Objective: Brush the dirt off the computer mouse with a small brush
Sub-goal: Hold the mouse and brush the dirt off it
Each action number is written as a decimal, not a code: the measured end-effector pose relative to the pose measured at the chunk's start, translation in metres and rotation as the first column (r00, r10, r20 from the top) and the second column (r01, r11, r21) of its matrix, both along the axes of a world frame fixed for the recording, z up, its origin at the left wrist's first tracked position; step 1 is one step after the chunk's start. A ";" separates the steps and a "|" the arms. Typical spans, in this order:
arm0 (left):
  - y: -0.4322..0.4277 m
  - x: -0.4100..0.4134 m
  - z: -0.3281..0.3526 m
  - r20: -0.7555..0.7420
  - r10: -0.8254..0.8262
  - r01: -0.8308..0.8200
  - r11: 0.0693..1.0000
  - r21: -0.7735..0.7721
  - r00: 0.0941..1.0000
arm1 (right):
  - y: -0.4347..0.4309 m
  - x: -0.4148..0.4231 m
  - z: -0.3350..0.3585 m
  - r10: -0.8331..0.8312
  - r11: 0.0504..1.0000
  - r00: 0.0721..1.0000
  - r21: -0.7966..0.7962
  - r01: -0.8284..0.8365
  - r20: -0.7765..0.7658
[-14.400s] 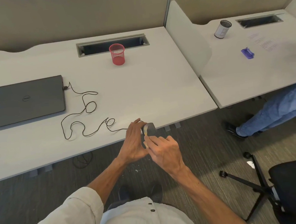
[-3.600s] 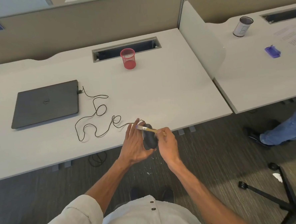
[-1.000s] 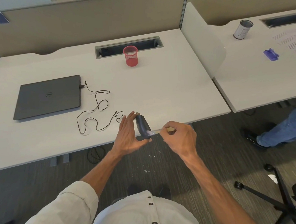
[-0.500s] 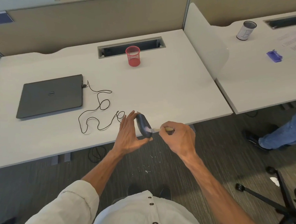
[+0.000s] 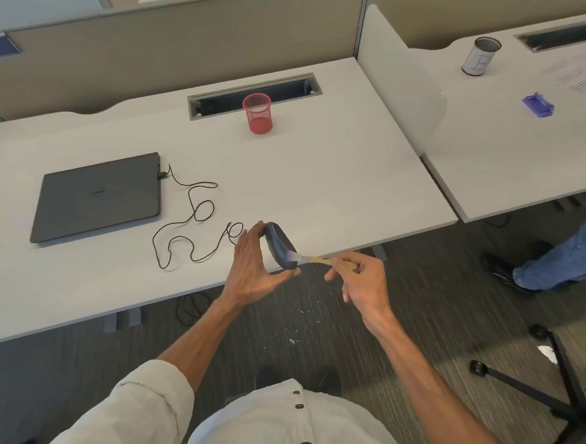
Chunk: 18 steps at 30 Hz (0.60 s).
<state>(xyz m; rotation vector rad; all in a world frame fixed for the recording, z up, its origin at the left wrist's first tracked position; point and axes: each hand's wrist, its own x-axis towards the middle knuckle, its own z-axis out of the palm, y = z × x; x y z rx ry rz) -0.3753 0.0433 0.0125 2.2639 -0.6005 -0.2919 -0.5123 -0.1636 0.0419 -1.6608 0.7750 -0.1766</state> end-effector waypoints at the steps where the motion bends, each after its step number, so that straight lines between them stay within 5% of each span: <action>1: 0.001 0.000 -0.001 -0.021 0.012 -0.012 1.000 -0.012 1.000 | -0.002 -0.003 -0.003 -0.035 0.998 0.999 0.045 0.036 -0.019; 8: -0.004 0.000 0.000 -0.161 0.013 -0.027 0.996 -0.085 0.987 | -0.010 0.000 0.004 -0.144 0.930 0.987 0.352 0.110 0.070; 18: -0.010 0.001 0.008 -0.241 0.112 -0.154 0.974 -0.164 0.964 | -0.016 -0.001 -0.001 -0.132 0.952 0.991 0.279 0.125 0.008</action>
